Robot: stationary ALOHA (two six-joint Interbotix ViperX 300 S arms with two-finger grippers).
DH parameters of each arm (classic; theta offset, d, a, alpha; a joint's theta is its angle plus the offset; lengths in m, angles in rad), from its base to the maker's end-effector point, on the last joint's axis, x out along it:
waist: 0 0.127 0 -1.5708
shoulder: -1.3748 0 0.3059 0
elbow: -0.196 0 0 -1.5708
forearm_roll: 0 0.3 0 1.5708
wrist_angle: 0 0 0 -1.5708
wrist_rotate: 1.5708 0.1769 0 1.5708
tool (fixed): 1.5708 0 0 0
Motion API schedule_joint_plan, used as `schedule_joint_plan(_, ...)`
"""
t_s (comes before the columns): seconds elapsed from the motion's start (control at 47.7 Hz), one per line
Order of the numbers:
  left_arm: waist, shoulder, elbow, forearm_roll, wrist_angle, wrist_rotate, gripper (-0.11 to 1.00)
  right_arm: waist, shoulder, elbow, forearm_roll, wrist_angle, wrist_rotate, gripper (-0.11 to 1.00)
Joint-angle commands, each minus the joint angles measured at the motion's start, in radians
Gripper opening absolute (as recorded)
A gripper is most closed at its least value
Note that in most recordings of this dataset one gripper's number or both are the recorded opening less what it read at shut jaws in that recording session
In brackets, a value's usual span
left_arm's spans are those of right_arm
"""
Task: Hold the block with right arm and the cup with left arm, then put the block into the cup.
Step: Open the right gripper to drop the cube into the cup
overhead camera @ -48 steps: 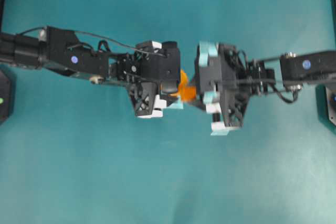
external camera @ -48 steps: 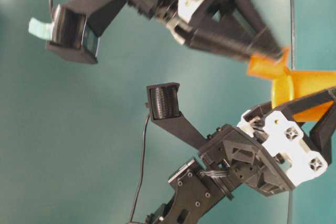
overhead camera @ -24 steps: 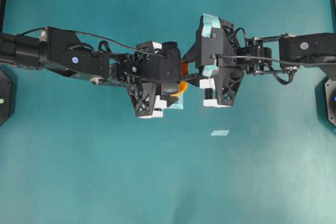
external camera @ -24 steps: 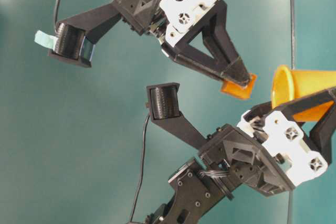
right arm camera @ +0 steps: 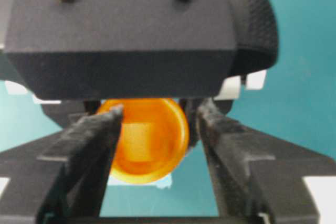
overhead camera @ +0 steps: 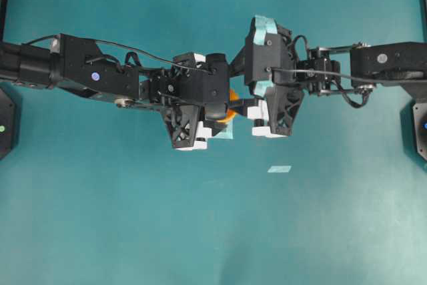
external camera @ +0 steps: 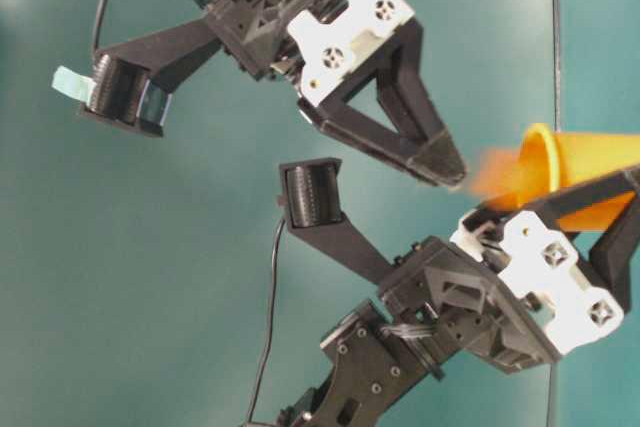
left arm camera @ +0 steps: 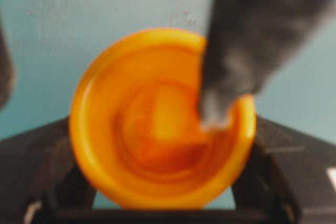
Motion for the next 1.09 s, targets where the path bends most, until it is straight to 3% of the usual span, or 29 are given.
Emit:
schedule_joint_plan(0.0, -0.003, -0.015, -0.021, 0.003, -0.008, 0.002, 0.65, 0.006, -0.012, -0.025, 0.005, 0.005, 0.000, 0.62)
schedule_joint_plan(1.069, -0.003, -0.015, -0.023, 0.003, -0.008, 0.002, 0.65, 0.009, -0.012, -0.023, 0.005, 0.005, 0.000, 0.59)
